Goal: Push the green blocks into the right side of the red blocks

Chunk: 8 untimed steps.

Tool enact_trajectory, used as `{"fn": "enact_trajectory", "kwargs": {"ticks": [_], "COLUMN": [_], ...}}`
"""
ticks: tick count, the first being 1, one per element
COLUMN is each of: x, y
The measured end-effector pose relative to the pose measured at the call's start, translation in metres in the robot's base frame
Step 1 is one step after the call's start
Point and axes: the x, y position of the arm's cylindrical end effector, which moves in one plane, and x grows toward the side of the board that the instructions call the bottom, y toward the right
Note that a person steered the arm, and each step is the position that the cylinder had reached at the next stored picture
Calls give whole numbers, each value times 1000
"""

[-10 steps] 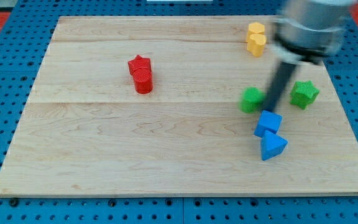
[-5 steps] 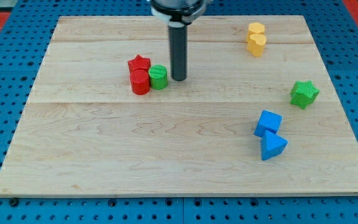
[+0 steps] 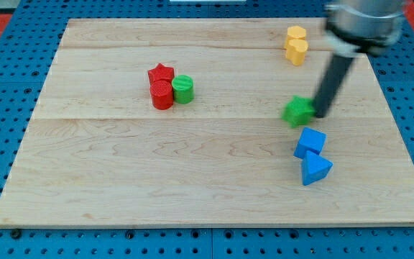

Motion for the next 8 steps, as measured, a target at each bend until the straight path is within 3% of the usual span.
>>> {"fn": "enact_trajectory", "kwargs": {"ticks": [1,2,3,4,5,8], "x": [0,14,36,32,1,-13], "y": [-106,-69,-103,-147,-153,-158]}}
